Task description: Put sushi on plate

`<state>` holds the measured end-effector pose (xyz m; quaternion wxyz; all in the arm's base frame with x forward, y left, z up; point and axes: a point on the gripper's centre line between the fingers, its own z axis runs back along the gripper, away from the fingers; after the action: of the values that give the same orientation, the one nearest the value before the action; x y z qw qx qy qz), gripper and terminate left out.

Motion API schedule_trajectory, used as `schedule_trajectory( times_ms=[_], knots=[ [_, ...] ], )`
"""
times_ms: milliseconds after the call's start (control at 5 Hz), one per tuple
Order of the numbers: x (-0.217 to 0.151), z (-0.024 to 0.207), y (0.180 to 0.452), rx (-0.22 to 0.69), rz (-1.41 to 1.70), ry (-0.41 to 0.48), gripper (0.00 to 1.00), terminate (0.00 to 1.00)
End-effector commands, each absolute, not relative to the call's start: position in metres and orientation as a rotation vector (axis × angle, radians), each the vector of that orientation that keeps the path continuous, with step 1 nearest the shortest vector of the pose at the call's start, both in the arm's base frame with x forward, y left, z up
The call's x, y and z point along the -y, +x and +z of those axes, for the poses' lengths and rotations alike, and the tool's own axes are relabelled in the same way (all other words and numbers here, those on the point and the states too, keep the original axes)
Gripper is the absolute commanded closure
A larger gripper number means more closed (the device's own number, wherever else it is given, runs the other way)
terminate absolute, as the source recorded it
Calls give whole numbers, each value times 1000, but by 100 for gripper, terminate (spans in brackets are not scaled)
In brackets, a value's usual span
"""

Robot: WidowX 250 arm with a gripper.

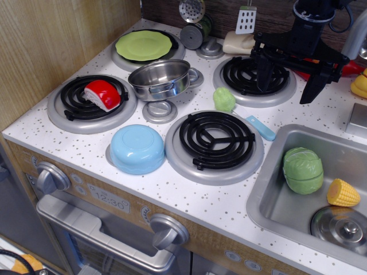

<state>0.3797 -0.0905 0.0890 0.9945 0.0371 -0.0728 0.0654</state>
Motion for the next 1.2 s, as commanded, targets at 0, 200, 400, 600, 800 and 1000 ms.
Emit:
schedule_trajectory(
  times_ms=[0, 200, 400, 600, 800, 1000],
  knots=[
    [90, 89, 380, 146, 131, 74, 0, 0],
    [89, 88, 383, 147, 245, 91, 0, 0],
    [58, 98, 383, 165, 386, 145, 0, 0],
    [20, 116, 372, 218, 514, 251, 0, 0],
    [-11, 128, 357, 290, 632, 339, 0, 0],
    [-47, 120, 344, 370, 737, 411, 0, 0]
  ],
)
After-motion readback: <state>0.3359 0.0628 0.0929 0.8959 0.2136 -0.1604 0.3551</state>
